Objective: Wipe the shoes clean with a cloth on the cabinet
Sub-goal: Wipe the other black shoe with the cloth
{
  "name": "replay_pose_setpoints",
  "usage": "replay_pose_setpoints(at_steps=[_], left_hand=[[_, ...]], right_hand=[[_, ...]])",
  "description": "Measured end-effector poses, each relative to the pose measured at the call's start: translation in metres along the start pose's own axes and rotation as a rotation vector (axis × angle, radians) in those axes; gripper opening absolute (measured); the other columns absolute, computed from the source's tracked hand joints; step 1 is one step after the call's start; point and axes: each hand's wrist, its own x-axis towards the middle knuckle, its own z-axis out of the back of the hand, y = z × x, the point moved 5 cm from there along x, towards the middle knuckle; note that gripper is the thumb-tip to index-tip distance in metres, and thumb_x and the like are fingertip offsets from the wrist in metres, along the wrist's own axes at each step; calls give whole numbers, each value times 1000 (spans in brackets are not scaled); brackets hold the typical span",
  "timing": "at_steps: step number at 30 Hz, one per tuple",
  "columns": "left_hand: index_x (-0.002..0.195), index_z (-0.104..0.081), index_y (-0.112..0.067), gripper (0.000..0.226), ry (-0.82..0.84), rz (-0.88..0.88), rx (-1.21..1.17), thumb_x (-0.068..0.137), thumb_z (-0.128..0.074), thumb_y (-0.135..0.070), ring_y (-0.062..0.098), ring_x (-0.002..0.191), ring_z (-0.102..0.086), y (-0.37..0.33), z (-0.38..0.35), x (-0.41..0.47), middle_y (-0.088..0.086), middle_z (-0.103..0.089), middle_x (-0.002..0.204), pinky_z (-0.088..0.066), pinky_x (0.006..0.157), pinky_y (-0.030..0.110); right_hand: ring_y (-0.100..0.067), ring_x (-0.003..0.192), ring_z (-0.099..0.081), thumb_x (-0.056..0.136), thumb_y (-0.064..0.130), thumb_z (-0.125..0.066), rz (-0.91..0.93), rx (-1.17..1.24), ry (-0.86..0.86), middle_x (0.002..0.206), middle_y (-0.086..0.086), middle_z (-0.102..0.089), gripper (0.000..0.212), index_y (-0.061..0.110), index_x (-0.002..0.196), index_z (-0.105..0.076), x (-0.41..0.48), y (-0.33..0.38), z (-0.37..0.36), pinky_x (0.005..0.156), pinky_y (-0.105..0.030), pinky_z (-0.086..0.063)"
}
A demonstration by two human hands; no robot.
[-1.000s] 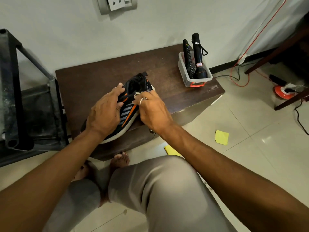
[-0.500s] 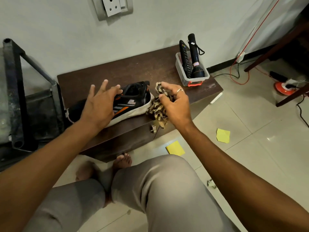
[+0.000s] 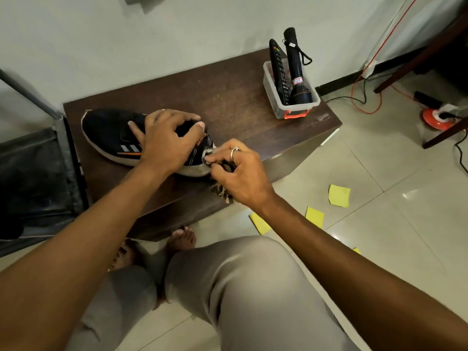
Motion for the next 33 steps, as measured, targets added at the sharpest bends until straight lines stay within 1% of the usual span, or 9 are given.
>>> replay_pose_setpoints(at_steps=[3, 5, 8, 13, 19, 21, 26, 29, 33], left_hand=[[116, -70, -40, 25, 26, -28, -26, 97, -56, -47, 12, 141, -33, 1, 1, 1, -27, -54, 114, 14, 118, 63], [117, -70, -40, 26, 30, -33, -20, 97, -55, -46, 12, 141, -32, 2, 1, 2, -27, -53, 116, 14, 118, 63], [118, -69, -41, 29, 41, -49, -1, 96, -52, -48, 13, 142, -31, 3, -1, 1, -27, -52, 118, 15, 118, 64], [115, -69, -41, 33, 62, -58, -22, 91, -50, -52, 11, 142, -30, 5, -2, 3, -26, -53, 118, 16, 118, 62], [118, -68, -40, 35, 69, -85, -4, 91, -47, -49, 12, 143, -30, 5, -2, 2, -26, -52, 117, 16, 118, 62], [117, -68, -40, 36, 66, -94, 3, 90, -46, -50, 11, 142, -30, 4, -2, 2, -26, -52, 117, 15, 118, 62], [116, -68, -40, 36, 79, -106, 4, 90, -46, -50, 11, 142, -30, 4, -3, 2, -25, -52, 118, 15, 118, 62], [119, -68, -41, 41, 81, -117, -4, 89, -44, -54, 8, 143, -29, 6, -3, 2, -26, -53, 121, 17, 118, 60], [125, -67, -40, 45, 116, -159, 6, 89, -45, -56, 7, 143, -29, 7, -5, 0, -25, -56, 126, 16, 119, 59]], right_hand=[[-7, 90, -68, 83, 3, -73, -14, -24, -120, 94, 1, -71, 13, 9, 91, -81, 11, -5, 15, 85, -26, -57], [-8, 98, -68, 88, 2, -71, -10, 27, -215, 103, -2, -71, 16, 7, 100, -79, 18, -3, 16, 91, -21, -54], [-6, 109, -66, 94, 3, -67, -38, 76, -159, 113, -3, -70, 21, 4, 113, -76, 17, 0, -5, 98, -18, -50], [-1, 93, -67, 89, 12, -70, -184, -52, -84, 101, 6, -72, 19, 15, 105, -81, 17, -4, 3, 85, -15, -53], [-3, 109, -68, 97, 18, -66, -193, 95, -130, 115, 2, -76, 24, 13, 118, -76, 34, 5, -5, 98, -31, -56], [-3, 103, -70, 95, 19, -67, -245, 72, -128, 108, 3, -78, 22, 13, 113, -78, 28, 0, -5, 93, -32, -59], [-2, 67, -68, 91, 16, -65, -313, -46, 11, 72, 10, -74, 21, 9, 79, -80, 44, -1, 6, 63, -31, -58], [0, 88, -72, 95, 17, -64, -341, 62, -67, 94, 10, -78, 20, 17, 104, -81, 51, 1, -4, 81, -28, -61], [2, 101, -70, 96, 15, -66, -319, 151, -108, 107, 8, -77, 22, 14, 114, -78, 27, 1, -4, 88, -17, -56]])
